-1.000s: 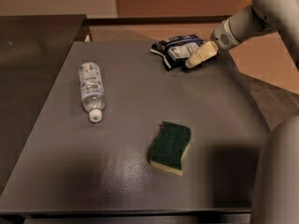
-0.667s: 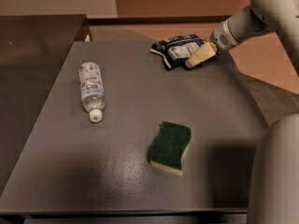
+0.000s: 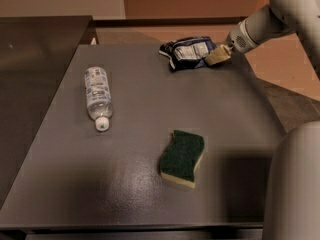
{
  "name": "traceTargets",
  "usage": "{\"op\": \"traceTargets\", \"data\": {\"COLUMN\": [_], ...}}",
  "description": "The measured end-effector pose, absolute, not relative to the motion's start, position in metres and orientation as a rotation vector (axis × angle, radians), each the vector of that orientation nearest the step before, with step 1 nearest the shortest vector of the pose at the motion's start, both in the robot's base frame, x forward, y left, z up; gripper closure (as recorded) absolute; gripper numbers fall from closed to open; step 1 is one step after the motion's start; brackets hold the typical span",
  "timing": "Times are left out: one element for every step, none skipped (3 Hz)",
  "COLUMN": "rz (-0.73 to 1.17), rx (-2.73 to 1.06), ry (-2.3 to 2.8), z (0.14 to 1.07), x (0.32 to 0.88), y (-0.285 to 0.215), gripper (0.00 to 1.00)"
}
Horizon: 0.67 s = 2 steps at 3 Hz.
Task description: Pick blue chip bag
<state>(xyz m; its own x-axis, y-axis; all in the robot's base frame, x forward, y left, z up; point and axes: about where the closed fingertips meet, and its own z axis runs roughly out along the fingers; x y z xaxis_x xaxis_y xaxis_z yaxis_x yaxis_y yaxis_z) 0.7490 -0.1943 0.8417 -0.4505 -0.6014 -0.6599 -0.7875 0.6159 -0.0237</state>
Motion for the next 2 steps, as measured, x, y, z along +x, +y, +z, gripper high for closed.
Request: {"op": "traceTargets", "data": {"rz": [0.380,0.398], "rx": [-1.103,-1.120], "ry": [2.180,2.131], "z": [0.852,0.871], "x": [0.743,0.728], "y": [-0.191,-0.179], "gripper": [0.88,1.00]}}
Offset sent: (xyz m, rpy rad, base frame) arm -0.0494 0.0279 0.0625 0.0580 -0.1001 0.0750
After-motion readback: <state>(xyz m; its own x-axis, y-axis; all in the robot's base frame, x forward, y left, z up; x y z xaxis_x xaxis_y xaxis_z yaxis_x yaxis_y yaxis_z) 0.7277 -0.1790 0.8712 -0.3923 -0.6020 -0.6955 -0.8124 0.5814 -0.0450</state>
